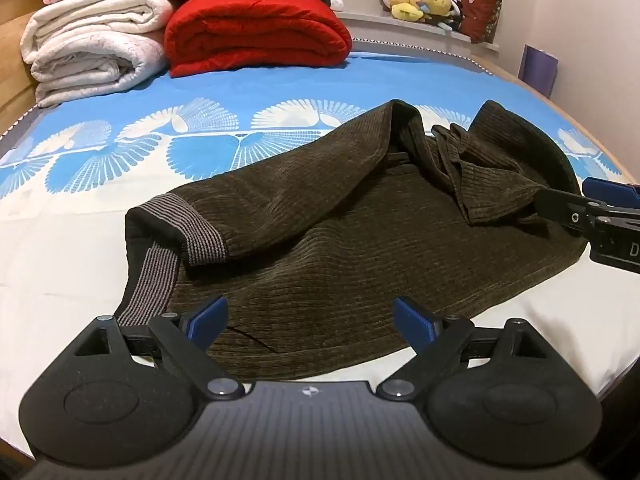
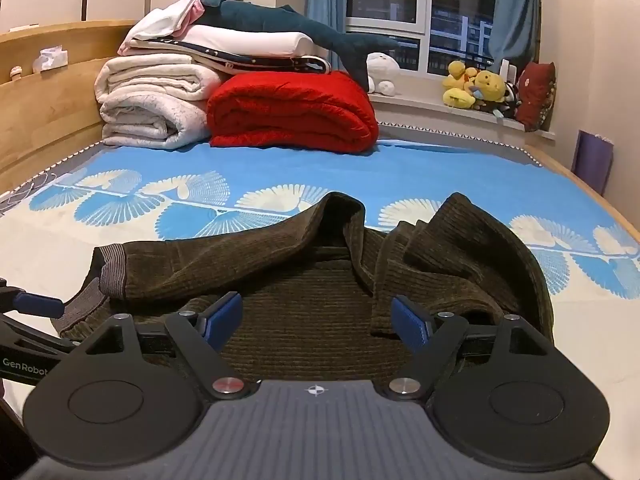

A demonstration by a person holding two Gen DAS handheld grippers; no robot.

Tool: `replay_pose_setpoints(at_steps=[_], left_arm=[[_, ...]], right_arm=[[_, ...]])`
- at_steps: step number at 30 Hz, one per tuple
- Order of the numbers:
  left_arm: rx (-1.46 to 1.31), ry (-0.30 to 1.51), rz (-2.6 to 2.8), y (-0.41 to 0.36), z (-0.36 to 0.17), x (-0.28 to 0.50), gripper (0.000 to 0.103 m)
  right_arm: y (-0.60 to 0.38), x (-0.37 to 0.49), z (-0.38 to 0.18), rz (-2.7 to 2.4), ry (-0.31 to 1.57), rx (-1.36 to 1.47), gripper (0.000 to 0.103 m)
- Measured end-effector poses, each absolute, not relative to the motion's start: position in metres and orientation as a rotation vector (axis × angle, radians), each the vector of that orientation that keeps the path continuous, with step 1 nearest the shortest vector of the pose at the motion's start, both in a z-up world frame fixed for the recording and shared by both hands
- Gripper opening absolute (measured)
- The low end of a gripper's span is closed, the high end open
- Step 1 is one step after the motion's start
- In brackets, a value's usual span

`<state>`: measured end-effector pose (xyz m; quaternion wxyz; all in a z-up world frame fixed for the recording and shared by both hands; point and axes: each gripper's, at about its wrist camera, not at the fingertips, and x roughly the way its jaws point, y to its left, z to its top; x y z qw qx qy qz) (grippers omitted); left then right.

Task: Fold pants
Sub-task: 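Move both tools toward the crumpled brown corduroy pants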

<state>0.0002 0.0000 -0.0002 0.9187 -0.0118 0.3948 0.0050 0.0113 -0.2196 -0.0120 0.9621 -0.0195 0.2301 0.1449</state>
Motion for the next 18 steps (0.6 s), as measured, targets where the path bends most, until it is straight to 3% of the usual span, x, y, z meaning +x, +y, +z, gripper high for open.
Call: replay_pose_setpoints(at_steps=[18], left_arm=[[-0.026,0.812,0.009,0.0007,0.0010,0.0008,0.093]], right_arm=[[-0.2101,0.0126,-0.0120,0.302,0.497,-0.068,0.083]])
